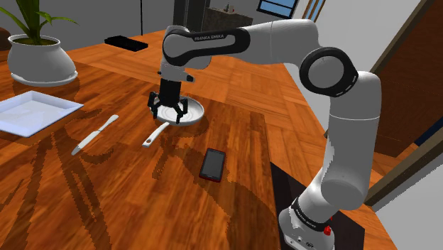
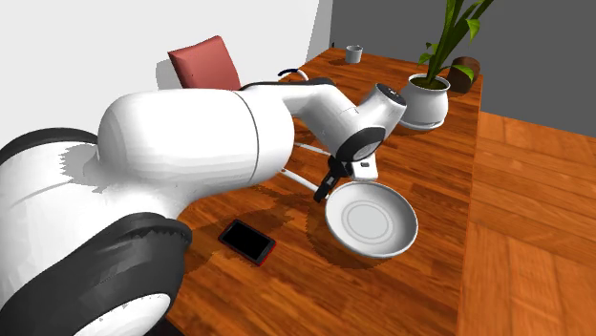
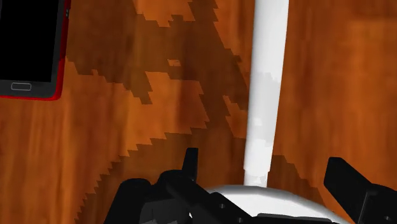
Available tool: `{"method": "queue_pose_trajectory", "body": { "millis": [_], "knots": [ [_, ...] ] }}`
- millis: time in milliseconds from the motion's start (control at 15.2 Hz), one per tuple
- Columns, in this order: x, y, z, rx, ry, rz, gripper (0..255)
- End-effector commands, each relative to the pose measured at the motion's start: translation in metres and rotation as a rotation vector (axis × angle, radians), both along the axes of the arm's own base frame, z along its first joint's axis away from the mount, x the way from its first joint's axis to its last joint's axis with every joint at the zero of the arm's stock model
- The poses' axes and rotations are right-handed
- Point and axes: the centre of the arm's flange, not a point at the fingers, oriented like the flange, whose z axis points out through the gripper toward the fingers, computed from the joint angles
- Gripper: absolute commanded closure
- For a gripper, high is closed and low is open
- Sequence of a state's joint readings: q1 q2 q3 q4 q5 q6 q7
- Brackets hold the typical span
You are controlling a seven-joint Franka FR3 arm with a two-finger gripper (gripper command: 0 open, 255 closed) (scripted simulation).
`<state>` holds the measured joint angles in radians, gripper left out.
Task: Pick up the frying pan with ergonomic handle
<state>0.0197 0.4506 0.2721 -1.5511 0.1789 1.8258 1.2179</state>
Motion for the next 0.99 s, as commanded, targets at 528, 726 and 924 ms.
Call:
{"method": "queue_pose_trajectory", "body": {
  "millis": [528,726,924],
  "knots": [
    [0.0012,-0.0006,-0.019,0.0,0.0,-0.001,255],
    [0.0012,-0.0007,-0.019,0.0,0.0,-0.001,255],
    [0.0003,-0.0001,-0.0139,0.0,0.0,-0.001,255]
  ]
}}
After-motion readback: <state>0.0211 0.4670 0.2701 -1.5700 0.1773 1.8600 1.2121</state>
